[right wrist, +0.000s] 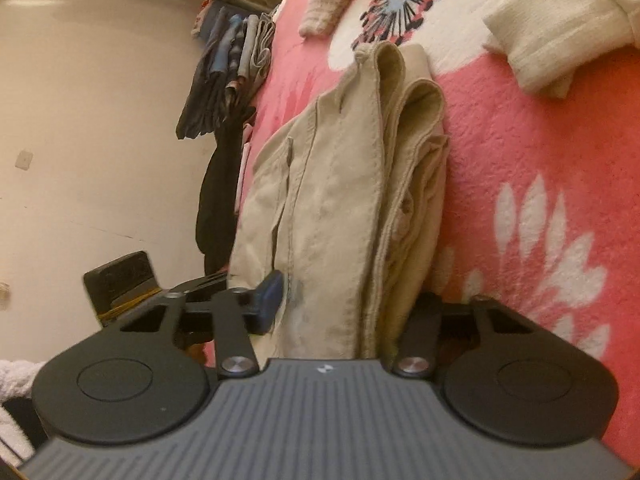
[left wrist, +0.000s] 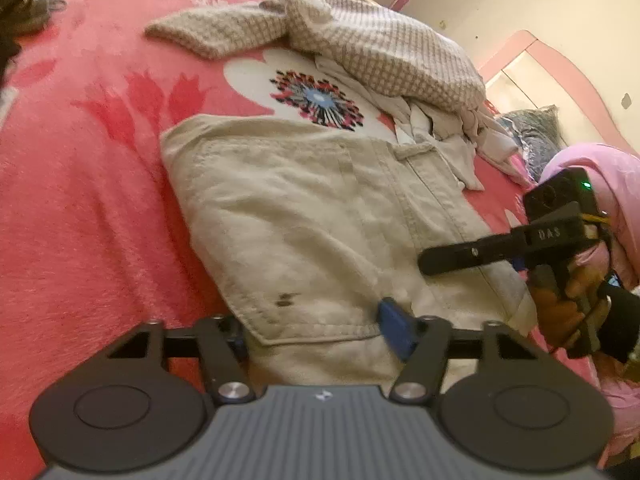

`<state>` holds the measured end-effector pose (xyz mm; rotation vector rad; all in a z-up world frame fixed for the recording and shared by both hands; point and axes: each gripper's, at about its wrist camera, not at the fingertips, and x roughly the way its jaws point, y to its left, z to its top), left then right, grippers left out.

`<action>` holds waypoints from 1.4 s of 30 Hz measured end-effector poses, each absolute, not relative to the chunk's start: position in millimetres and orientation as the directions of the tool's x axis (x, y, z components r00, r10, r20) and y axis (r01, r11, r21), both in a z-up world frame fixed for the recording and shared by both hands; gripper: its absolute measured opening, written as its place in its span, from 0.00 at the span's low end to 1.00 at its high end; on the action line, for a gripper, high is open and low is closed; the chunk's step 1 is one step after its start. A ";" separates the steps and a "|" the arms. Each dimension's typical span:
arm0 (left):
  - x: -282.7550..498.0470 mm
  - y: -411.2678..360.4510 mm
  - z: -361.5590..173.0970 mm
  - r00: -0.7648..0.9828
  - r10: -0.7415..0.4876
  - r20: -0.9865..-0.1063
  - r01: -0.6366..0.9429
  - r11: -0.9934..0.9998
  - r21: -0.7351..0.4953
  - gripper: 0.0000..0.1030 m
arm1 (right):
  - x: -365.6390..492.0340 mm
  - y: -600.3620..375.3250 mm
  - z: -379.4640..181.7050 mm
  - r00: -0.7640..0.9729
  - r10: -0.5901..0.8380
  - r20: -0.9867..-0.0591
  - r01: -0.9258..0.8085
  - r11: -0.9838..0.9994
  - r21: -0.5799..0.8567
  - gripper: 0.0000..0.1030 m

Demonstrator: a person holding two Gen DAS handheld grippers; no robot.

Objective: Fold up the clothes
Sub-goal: 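Grasp the folded khaki trousers with both grippers at their edge, then lift the folded trousers off the bedspread with both grippers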

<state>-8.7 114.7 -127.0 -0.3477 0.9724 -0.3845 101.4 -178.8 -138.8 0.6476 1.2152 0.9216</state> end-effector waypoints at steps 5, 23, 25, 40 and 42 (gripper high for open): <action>-20.1 117.0 -101.5 0.551 -0.421 -0.721 0.149 0.899 -0.411 0.44 | 88.9 -169.1 -113.1 0.122 0.851 -0.510 -0.338 0.519 0.785 0.26; -10.3 215.7 36.0 0.832 -0.173 -0.528 -0.026 0.937 -0.348 0.42 | 143.5 -77.9 6.9 0.179 0.909 -0.377 -0.539 0.411 0.735 0.25; -2.2 240.0 54.6 0.860 -0.120 -0.495 -0.065 0.939 -0.339 0.42 | 164.2 -48.8 27.5 0.171 0.920 -0.352 -0.566 0.385 0.729 0.25; 119.5 455.0 117.5 0.904 0.107 -0.415 -0.246 0.922 -0.299 0.42 | 312.7 173.1 99.1 0.132 0.943 -0.307 -0.652 0.316 0.689 0.25; 132.7 472.5 112.8 0.902 0.111 -0.418 -0.258 0.913 -0.315 0.42 | 321.8 188.6 99.6 0.138 0.934 -0.330 -0.658 0.335 0.674 0.25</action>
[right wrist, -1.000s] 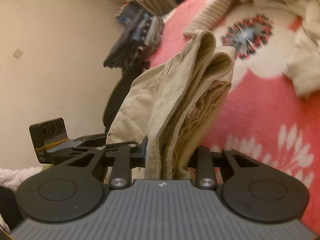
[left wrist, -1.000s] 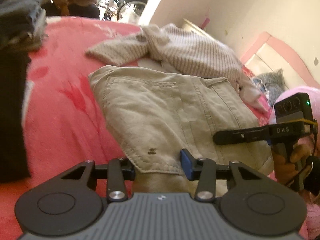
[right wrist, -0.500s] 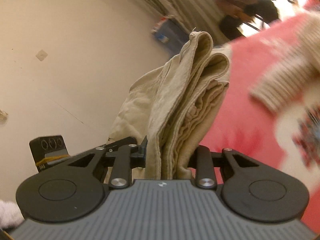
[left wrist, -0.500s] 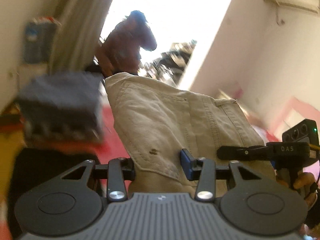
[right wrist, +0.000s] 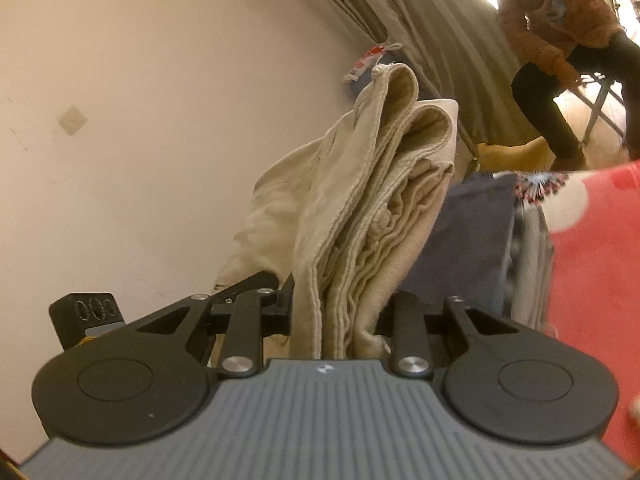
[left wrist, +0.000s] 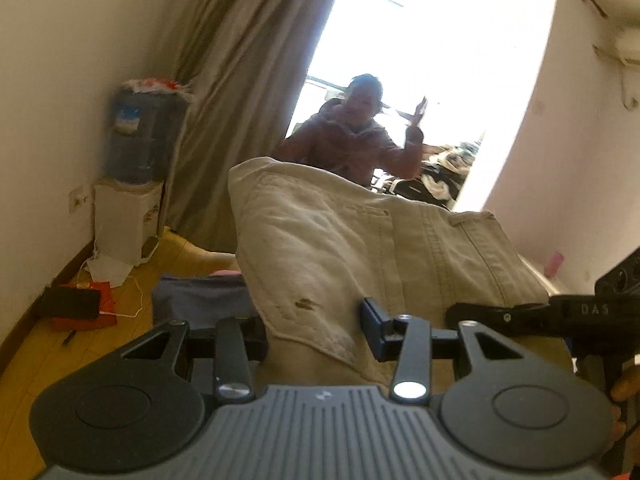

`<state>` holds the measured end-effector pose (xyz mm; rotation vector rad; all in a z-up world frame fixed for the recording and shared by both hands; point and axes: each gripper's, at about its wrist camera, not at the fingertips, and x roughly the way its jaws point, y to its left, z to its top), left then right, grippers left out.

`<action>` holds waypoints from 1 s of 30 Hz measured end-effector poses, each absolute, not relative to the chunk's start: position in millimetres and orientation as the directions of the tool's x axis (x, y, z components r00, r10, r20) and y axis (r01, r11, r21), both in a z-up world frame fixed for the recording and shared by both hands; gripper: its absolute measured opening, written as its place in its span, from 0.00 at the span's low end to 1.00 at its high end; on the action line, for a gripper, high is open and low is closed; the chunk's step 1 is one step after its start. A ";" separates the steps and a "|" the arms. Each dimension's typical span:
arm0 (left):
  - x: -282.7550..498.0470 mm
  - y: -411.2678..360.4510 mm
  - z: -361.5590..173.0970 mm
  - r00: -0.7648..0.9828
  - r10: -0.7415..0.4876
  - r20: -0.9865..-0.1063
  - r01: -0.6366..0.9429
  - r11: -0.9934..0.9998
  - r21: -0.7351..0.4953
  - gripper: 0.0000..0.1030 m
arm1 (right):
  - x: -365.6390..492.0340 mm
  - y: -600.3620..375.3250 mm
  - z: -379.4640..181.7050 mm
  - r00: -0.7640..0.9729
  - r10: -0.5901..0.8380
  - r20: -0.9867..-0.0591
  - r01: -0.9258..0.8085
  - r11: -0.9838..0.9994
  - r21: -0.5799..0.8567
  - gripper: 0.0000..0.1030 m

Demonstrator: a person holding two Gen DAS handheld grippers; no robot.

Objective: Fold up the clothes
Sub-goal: 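Lift the folded trousers off the bedspread with both grippers, then carry the trousers onto the folded clothes stack and open both grippers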

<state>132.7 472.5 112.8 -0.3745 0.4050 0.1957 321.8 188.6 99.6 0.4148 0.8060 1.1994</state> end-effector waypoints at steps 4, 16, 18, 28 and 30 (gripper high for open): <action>145.6 503.0 106.6 0.901 0.127 -0.415 -0.276 0.905 -0.323 0.42 | 336.7 227.1 101.9 0.144 0.925 -0.351 -0.656 0.355 0.666 0.25; 165.3 562.3 70.8 0.891 0.139 -0.432 -0.309 0.883 -0.353 0.42 | 350.7 284.2 81.3 0.142 0.915 -0.377 -0.626 0.378 0.682 0.25; 167.5 567.0 58.6 0.886 0.144 -0.440 -0.318 0.880 -0.353 0.43 | 354.4 290.7 75.0 0.145 0.912 -0.384 -0.624 0.386 0.680 0.25; 167.6 593.5 5.1 0.807 0.282 -0.518 -0.492 0.807 -0.327 0.52 | 356.7 307.7 18.4 0.240 0.806 -0.541 -0.626 0.554 0.549 0.47; 158.3 604.8 9.1 0.820 0.291 -0.493 -0.500 0.784 -0.369 0.53 | 360.2 305.8 20.2 0.262 0.806 -0.532 -0.610 0.565 0.556 0.50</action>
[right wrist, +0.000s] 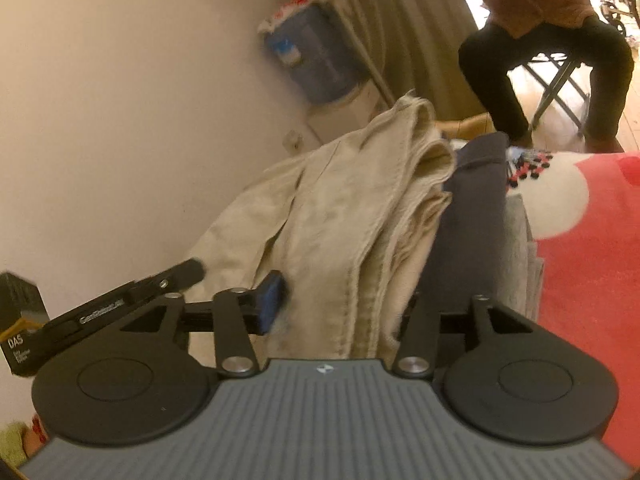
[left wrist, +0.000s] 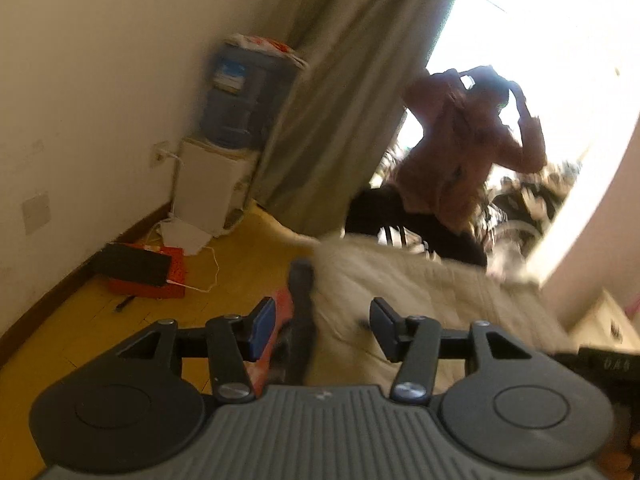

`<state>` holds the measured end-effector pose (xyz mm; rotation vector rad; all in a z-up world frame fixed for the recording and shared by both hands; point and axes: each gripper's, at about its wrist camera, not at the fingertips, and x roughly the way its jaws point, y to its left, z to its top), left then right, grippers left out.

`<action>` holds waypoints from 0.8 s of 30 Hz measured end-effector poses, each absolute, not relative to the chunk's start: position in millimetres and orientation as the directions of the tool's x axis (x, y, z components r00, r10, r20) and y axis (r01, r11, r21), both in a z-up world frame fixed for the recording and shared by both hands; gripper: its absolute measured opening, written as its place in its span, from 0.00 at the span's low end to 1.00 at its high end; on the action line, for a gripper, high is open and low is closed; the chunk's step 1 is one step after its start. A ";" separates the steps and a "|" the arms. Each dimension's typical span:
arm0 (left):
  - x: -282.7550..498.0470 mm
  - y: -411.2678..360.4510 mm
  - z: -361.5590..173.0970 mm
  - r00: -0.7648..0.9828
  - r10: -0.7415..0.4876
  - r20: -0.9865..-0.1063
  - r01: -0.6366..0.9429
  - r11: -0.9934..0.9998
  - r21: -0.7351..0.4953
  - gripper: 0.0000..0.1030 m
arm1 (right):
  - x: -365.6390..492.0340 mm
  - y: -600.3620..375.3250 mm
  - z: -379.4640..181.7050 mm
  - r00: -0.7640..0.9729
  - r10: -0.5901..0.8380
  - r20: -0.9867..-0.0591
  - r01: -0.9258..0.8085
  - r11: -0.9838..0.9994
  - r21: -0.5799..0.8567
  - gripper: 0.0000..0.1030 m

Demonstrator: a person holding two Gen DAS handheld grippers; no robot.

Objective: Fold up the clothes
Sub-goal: 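Carry the trousers onto the folded clothes stack and open both grippers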

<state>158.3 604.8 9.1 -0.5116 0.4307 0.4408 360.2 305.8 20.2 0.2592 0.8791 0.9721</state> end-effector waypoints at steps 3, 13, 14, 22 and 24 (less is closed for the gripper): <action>140.7 618.4 16.1 0.832 0.319 -0.455 -0.516 0.748 -0.419 0.53 | 368.8 304.4 26.1 0.287 0.790 -0.543 -0.579 0.594 0.559 0.54; 117.6 571.2 30.0 0.873 0.352 -0.338 -0.441 0.866 -0.237 0.53 | 363.1 286.2 81.6 0.583 0.703 -0.407 -0.620 0.709 0.336 0.64; 119.9 562.1 30.8 0.875 0.347 -0.337 -0.427 0.882 -0.201 0.53 | 359.1 283.6 88.3 0.590 0.712 -0.381 -0.637 0.700 0.322 0.64; 135.1 527.3 0.3 0.838 0.335 -0.430 -0.393 0.918 -0.052 0.50 | 295.7 317.0 77.8 0.418 0.724 -0.548 -0.866 0.499 -0.002 0.21; 133.9 530.0 -9.8 0.832 0.328 -0.448 -0.402 0.912 -0.079 0.54 | 303.3 332.7 53.7 0.451 0.644 -0.618 -0.840 0.540 -0.051 0.16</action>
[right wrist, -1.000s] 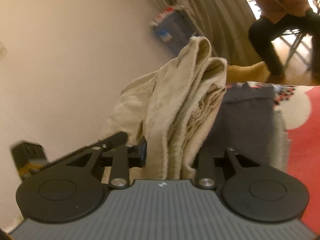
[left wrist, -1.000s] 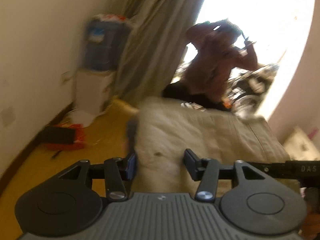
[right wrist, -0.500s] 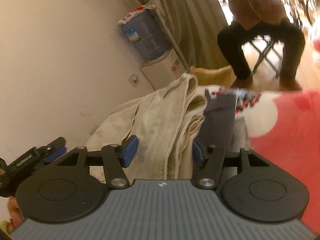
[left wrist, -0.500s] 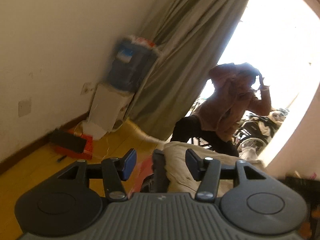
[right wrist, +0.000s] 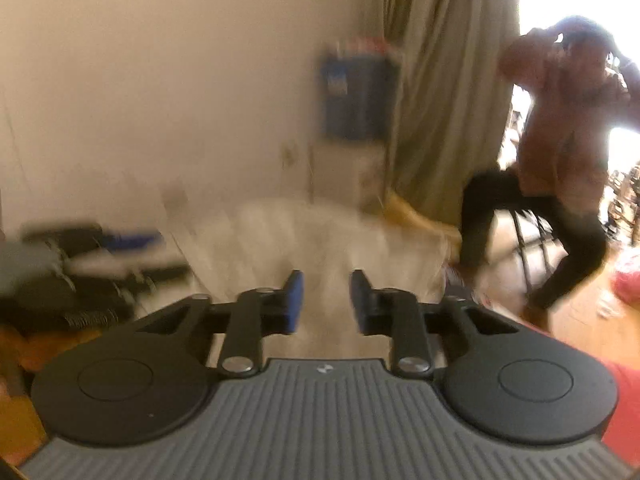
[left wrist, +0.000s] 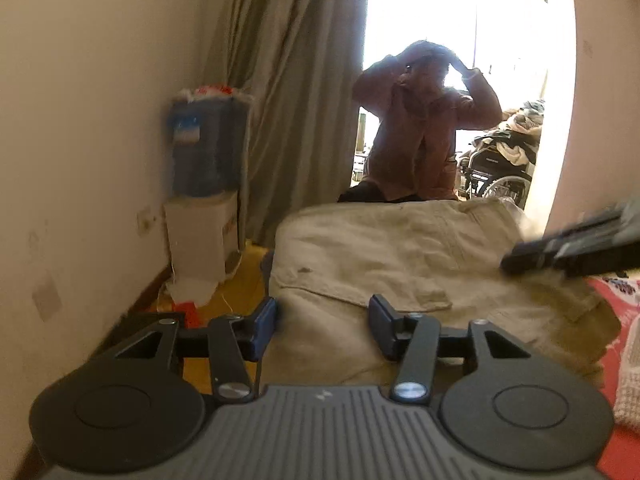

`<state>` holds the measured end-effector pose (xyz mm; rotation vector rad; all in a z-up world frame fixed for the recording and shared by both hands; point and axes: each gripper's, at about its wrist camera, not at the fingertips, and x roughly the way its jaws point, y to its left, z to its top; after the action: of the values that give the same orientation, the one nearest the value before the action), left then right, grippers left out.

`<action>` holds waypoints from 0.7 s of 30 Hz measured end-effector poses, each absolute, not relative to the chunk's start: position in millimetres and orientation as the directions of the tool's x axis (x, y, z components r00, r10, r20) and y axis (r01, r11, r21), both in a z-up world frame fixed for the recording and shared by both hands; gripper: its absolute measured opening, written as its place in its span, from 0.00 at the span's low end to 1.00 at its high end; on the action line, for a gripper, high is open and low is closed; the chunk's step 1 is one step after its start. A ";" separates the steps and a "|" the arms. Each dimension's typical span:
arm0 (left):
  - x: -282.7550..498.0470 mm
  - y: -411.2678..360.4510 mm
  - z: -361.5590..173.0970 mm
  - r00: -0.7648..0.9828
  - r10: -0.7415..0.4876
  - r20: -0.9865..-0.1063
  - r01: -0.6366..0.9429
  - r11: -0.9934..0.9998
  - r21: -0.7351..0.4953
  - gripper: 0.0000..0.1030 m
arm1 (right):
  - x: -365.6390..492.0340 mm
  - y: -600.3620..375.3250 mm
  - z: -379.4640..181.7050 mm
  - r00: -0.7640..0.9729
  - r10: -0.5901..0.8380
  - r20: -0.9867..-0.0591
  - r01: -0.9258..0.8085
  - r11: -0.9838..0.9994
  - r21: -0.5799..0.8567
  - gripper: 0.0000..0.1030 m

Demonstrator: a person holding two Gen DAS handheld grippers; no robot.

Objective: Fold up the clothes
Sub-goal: 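Carry the trousers onto the folded clothes stack and open both grippers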

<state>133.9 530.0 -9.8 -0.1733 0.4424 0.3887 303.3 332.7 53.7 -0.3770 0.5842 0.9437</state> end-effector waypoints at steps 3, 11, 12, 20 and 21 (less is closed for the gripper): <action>132.5 530.9 -15.9 0.830 0.316 -0.460 -0.402 0.910 -0.101 0.57 | 320.5 346.0 22.8 0.501 0.575 -0.647 -0.789 0.610 -0.069 0.16; 131.4 537.9 -17.5 0.822 0.324 -0.469 -0.427 0.895 -0.130 0.57 | 282.9 317.2 59.7 0.544 0.665 -0.512 -0.733 0.674 0.096 0.18; 130.6 537.6 -18.1 0.821 0.327 -0.468 -0.432 0.891 -0.135 0.58 | 272.0 305.7 62.1 0.549 0.682 -0.483 -0.734 0.670 0.112 0.17; 135.5 524.1 -4.4 0.765 0.416 -0.491 -0.519 0.850 -0.090 0.65 | 234.4 289.0 16.7 0.527 0.632 -0.569 -0.741 0.669 0.057 0.14; 129.7 521.5 0.2 0.763 0.428 -0.485 -0.532 0.842 -0.093 0.64 | 233.7 283.1 24.6 0.517 0.652 -0.555 -0.734 0.671 0.106 0.15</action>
<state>129.7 521.5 0.2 -0.2320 0.4684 0.5272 233.7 283.1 24.6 -0.1488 0.6006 0.8352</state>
